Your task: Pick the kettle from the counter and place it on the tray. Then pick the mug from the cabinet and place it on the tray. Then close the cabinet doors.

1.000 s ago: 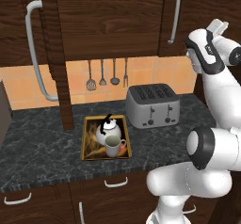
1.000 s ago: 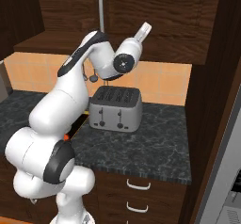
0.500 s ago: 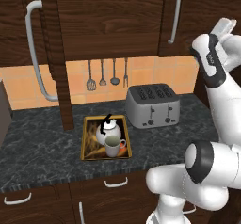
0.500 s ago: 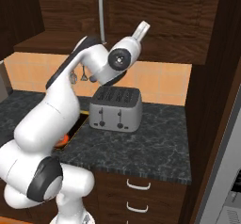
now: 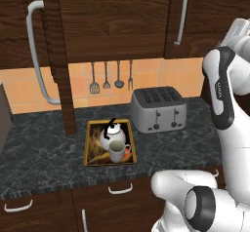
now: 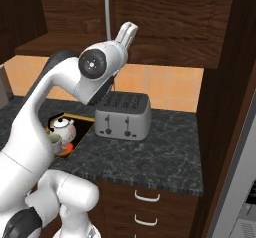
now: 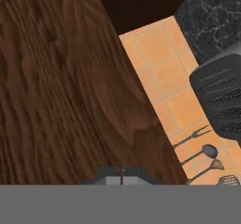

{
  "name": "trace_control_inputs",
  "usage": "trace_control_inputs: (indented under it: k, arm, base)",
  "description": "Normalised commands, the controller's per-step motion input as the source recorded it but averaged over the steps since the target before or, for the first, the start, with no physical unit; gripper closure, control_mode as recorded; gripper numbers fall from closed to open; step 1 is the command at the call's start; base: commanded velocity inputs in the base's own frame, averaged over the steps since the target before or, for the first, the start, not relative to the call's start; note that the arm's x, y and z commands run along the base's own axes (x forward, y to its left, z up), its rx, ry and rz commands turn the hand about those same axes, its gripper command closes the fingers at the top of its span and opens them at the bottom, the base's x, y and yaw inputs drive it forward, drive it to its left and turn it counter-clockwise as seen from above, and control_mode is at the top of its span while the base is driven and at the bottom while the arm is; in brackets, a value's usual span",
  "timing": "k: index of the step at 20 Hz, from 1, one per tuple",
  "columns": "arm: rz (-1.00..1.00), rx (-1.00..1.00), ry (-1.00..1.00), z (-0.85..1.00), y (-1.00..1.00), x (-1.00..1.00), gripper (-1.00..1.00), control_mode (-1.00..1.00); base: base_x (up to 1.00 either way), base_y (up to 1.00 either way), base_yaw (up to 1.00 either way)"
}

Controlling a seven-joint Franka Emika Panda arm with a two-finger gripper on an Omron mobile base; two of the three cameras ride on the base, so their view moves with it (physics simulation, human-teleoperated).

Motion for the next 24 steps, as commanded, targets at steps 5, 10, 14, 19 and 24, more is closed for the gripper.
trace_control_inputs:
  k: [5, 10, 14, 19, 24]
  arm:
    - [0.0, 0.0, 0.0, 0.0, 0.0, -0.02, 1.0, -1.0]
    - [0.0, 0.0, 0.0, 0.0, 0.27, -0.39, 1.0, -1.0]
    - [0.0, -0.03, -0.01, 0.01, 0.82, -0.7, 1.0, -1.0]
    - [0.0, -0.1, -0.03, 0.0, 1.0, -0.75, 1.0, -1.0]
    - [0.02, -0.1, 0.0, 0.0, 1.0, -0.86, 1.0, -1.0]
  base:
    - [0.0, 0.0, 0.0]
    - [0.0, 0.0, 0.0]
    - [0.0, 0.0, 0.0]
    - [0.0, 0.0, 0.0]
    - [0.0, 0.0, 0.0]
